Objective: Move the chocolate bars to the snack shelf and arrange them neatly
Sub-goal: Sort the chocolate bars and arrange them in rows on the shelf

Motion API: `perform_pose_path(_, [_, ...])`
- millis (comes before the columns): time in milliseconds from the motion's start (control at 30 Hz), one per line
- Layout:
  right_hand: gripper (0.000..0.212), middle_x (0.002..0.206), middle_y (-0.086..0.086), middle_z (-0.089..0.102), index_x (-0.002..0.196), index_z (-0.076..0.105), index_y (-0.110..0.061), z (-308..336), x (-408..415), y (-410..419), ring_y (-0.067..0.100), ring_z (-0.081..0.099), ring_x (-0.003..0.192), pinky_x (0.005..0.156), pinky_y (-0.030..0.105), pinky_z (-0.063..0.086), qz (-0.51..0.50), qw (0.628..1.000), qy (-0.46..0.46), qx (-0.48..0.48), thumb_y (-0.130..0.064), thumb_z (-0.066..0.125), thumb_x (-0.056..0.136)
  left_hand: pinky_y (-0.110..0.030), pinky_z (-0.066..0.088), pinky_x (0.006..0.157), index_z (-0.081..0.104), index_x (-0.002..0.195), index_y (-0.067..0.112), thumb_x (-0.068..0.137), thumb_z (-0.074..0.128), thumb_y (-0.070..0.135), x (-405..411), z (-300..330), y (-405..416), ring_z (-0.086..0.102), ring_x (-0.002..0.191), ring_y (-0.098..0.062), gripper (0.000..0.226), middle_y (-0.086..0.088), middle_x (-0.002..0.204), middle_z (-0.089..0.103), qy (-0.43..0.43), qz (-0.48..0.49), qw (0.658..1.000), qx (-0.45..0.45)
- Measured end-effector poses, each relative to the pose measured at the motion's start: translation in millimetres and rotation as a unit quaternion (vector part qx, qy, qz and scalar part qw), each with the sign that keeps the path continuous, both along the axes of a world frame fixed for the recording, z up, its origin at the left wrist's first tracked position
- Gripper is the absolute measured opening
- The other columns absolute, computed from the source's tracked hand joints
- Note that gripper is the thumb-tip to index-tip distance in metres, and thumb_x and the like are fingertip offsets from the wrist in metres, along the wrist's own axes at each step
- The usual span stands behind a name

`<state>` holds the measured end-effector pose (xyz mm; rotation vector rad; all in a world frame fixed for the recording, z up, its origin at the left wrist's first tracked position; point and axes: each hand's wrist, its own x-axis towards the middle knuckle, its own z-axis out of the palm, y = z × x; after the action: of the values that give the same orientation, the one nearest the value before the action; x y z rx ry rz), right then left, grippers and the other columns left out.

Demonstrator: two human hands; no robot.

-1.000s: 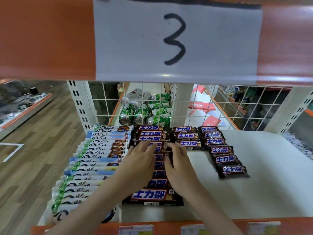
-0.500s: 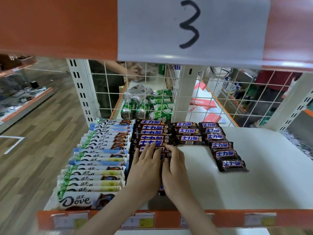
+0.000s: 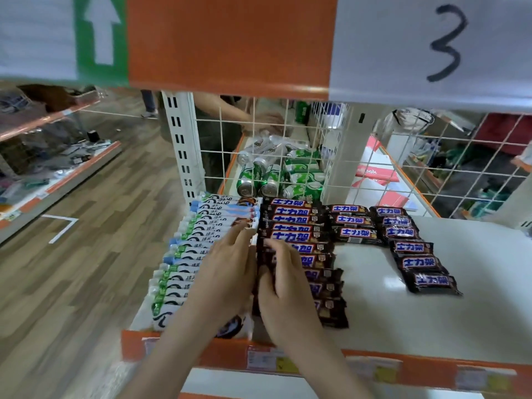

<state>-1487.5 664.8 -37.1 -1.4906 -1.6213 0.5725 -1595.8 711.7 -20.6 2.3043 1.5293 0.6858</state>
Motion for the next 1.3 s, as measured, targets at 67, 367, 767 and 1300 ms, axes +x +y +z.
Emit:
perform_pose_path(67, [0.036,0.132,-0.013,0.028,0.133,0.032,-0.025,-3,-15,0,-0.011,0.031,0.103,0.08,-0.009,0.023,0.019,1.0,0.0,-0.005,-0.018,0.037,0.098,-0.039,0.035,0.104,0.04,0.136,0.014,0.098,0.032,0.02,-17,-4,0,0.041,0.128,-0.024,0.039,-0.003,0.148,0.033,0.025,0.038,0.999,0.015])
perform_pose_path(367, [0.049,0.148,-0.011,0.009,0.14,0.023,-0.022,-11,-49,3,0.005,0.013,0.138,0.114,0.017,0.015,0.036,0.998,-0.011,-0.047,-0.003,0.031,0.095,-0.037,0.018,0.113,0.03,0.138,0.025,0.094,0.043,0.029,-40,-27,2,0.018,0.14,-0.012,0.047,0.007,0.149,0.025,0.115,0.024,0.993,0.008])
perform_pose_path(767, [0.046,0.142,-0.02,0.011,0.136,0.028,-0.028,-8,-49,5,-0.021,0.016,0.117,0.087,-0.009,0.017,0.028,0.998,-0.049,-0.025,-0.007,0.036,0.096,-0.023,0.038,0.092,0.056,0.122,0.021,0.094,0.045,0.011,-78,-23,12,0.05,0.12,-0.016,0.032,0.005,0.135,0.051,-0.103,0.06,0.992,0.044])
perform_pose_path(1300, [0.039,0.142,-0.013,0.017,0.134,0.034,-0.022,-14,-59,15,-0.007,0.025,0.119,0.084,-0.008,0.021,0.02,0.998,-0.041,-0.049,-0.009,0.035,0.098,-0.027,0.026,0.109,0.055,0.123,0.021,0.095,0.04,0.002,-95,-41,26,0.028,0.131,-0.002,0.037,0.005,0.145,0.034,-0.238,0.052,0.968,-0.058])
